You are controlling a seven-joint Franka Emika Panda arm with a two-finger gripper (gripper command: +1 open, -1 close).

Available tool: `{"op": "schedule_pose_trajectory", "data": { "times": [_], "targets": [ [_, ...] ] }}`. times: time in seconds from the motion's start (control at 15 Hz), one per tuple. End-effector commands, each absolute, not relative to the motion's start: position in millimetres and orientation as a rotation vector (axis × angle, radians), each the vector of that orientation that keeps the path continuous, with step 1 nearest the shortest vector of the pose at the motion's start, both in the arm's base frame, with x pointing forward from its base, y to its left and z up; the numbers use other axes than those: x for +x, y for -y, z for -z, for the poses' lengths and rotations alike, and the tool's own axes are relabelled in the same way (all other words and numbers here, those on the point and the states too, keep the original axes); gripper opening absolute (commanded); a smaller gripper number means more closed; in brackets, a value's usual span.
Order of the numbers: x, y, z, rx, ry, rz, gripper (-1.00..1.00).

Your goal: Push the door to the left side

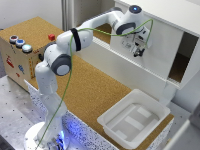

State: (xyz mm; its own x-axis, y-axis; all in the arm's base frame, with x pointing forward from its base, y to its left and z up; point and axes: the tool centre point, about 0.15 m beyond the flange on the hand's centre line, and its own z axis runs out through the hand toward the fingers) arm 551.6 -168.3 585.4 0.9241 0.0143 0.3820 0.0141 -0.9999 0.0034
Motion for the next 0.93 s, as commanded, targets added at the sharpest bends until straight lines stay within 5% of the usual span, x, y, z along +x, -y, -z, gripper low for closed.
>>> {"op": "schedule_pose_trajectory", "data": {
  "times": [0.0, 0.73, 0.8, 0.87],
  "targets": [
    [603, 83, -597, 2.875, -0.007, -0.595, -1.0],
    [634, 29, -600, 2.941, -0.247, -0.612, -1.0],
    [635, 29, -600, 2.942, -0.236, -0.617, 1.0],
    [635, 30, -600, 2.958, -0.206, -0.638, 1.0]
  ]
}}
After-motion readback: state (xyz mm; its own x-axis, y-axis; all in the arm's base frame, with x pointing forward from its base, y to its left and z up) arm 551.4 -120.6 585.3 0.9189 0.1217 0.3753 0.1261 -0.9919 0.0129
